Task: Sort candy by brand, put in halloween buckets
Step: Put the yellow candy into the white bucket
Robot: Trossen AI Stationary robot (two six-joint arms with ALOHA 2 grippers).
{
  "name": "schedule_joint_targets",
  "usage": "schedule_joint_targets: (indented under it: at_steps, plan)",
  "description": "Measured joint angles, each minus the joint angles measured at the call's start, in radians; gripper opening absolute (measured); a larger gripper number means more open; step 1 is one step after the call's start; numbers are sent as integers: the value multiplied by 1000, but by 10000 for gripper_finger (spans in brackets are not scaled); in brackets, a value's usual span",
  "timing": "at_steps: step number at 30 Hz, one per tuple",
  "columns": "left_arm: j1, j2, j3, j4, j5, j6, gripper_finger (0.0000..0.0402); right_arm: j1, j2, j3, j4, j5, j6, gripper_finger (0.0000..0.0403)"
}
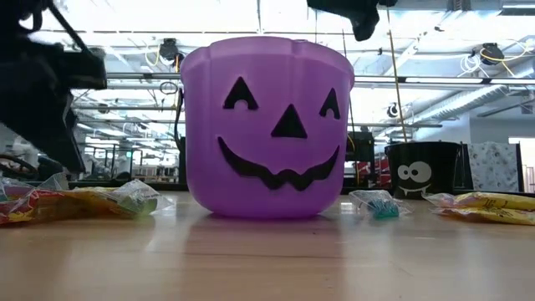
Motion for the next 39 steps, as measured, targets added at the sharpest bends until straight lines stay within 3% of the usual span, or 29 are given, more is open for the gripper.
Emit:
schedule_joint_targets:
  at_steps: [5,13,19,26,32,39]
  plan:
    - [0,0,-60,51,40,93,251,-4,1,0,-21,-2,0,164]
    - [25,2,-126,193,41,231,191,-4,0,0,-30,-2,0,164]
    - [51,0,-194,316,89,300,126,-2,0,0,-30,-2,43,164]
    - [51,2,-203,353,60,394,13,29,0,0,-30,-2,120,164]
    - [51,-23,-182,344,-11,424,4,63,0,0,-30,3,131,164]
    - [51,-134,-73,234,-151,480,3,76,0,0,-41,76,132,164]
